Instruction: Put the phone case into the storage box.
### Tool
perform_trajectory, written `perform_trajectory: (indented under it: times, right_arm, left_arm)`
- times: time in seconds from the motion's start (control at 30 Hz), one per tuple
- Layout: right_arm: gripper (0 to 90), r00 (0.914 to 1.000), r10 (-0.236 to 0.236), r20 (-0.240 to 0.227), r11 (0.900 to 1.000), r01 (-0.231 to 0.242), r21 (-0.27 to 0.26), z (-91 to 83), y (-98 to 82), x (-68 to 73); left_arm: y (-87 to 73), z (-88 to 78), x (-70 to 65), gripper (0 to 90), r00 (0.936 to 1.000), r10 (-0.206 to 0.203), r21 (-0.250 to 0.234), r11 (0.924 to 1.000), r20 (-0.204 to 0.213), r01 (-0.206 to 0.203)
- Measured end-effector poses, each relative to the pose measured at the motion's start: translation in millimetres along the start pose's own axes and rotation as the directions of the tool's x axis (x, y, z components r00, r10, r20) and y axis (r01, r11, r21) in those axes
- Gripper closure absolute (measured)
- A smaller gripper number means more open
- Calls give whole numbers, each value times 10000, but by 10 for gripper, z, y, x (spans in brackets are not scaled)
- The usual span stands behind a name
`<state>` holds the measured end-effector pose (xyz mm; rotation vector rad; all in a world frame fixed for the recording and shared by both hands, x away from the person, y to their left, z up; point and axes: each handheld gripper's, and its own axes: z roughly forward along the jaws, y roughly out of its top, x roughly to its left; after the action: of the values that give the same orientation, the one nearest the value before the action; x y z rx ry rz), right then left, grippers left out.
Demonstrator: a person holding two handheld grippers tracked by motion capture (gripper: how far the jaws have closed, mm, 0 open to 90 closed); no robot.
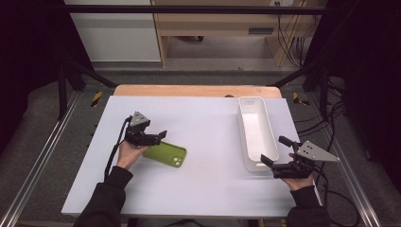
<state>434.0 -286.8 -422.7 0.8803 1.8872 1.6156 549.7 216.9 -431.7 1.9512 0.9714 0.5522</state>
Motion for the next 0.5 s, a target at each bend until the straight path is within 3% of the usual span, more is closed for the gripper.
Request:
perform_trajectory:
  times: [0.2, 0.5]
  right_arm:
    - [0, 10000, -23, -11, 10000, 23, -11, 6, -3, 0]
    - [0, 10000, -23, -19, 10000, 23, 0, 9, -4, 1]
  left_arm:
    - [-26, 42, 36, 365, 9993, -360, 167, 9992, -135, 362]
    - [-54, 97, 10, 558, 9996, -205, 423, 9989, -213, 214]
